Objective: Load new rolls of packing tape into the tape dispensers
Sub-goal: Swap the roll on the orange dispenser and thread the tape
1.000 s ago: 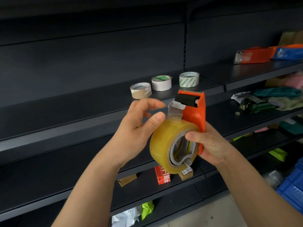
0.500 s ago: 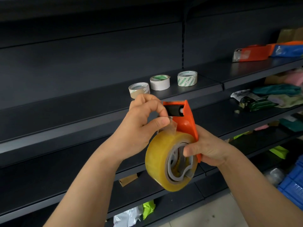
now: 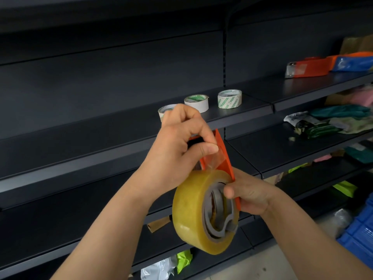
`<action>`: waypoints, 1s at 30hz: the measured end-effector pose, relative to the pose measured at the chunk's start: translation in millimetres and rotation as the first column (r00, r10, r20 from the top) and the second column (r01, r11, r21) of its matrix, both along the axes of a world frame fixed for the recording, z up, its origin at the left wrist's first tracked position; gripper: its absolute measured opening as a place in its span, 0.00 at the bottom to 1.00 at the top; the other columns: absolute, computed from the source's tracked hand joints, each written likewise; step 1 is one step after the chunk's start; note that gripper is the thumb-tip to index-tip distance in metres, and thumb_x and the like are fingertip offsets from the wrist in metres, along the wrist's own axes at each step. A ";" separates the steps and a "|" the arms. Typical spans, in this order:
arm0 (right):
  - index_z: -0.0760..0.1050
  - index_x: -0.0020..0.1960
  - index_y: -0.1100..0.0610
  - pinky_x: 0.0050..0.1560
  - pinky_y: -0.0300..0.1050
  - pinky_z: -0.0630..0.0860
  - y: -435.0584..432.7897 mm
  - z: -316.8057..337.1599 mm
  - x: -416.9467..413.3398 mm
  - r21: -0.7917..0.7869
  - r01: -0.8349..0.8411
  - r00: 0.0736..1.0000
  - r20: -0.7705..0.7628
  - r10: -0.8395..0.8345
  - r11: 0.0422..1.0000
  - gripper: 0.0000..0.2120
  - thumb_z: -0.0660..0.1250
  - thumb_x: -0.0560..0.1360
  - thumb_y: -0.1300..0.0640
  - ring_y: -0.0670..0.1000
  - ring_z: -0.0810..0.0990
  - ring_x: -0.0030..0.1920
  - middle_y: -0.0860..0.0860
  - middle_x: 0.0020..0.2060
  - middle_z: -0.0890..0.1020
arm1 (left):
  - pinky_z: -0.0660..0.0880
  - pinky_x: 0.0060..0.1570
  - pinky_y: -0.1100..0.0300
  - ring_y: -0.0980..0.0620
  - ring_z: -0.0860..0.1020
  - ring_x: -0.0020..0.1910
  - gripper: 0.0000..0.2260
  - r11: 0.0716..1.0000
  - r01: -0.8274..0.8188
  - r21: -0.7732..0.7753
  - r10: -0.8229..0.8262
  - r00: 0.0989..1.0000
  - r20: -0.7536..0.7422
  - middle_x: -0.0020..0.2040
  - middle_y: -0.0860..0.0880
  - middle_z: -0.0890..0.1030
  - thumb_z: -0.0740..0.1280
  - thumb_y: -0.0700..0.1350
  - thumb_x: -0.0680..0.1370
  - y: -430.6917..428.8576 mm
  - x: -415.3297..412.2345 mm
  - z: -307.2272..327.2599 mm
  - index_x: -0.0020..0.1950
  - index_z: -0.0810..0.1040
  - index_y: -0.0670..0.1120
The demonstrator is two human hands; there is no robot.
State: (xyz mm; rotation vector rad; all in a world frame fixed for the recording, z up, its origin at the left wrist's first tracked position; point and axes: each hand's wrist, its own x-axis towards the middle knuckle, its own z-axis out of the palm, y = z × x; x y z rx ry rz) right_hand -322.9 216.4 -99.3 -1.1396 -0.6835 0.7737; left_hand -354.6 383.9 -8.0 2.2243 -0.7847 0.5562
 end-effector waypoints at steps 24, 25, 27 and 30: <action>0.67 0.61 0.42 0.53 0.46 0.80 6.7 3.7 -0.7 0.027 0.737 0.607 0.412 -0.680 0.675 0.32 0.80 0.65 0.56 0.46 0.82 0.54 0.42 0.53 0.80 | 0.77 0.59 0.52 0.57 0.80 0.53 0.19 0.875 -0.262 -0.408 -0.036 0.804 -0.594 0.52 0.55 0.83 0.73 0.51 0.69 27.9 -4.8 -6.7 0.58 0.79 0.50; 0.66 0.62 0.43 0.54 0.46 0.80 9.6 4.2 0.0 0.050 0.773 0.555 0.430 -0.712 0.632 0.32 0.80 0.66 0.55 0.45 0.81 0.55 0.43 0.54 0.79 | 0.76 0.60 0.56 0.58 0.78 0.57 0.22 0.933 -0.222 -0.284 0.001 0.790 -0.613 0.56 0.55 0.82 0.74 0.47 0.71 24.8 -4.3 -13.3 0.64 0.76 0.50; 0.64 0.64 0.44 0.54 0.44 0.80 13.3 5.8 0.2 0.076 0.803 0.498 0.461 -0.735 0.592 0.33 0.79 0.66 0.55 0.44 0.80 0.56 0.44 0.57 0.77 | 0.75 0.62 0.57 0.58 0.76 0.62 0.26 0.970 -0.210 -0.124 0.109 0.829 -0.549 0.61 0.56 0.79 0.73 0.41 0.74 22.2 3.1 -28.7 0.70 0.71 0.52; 0.62 0.65 0.44 0.52 0.39 0.79 13.5 5.3 -3.3 0.044 0.797 0.503 0.503 -0.702 0.602 0.33 0.78 0.68 0.54 0.41 0.78 0.57 0.42 0.57 0.76 | 0.77 0.57 0.58 0.57 0.79 0.53 0.24 0.953 -0.302 -0.019 0.282 0.909 -0.307 0.59 0.54 0.81 0.69 0.38 0.75 23.5 15.3 -39.2 0.69 0.73 0.54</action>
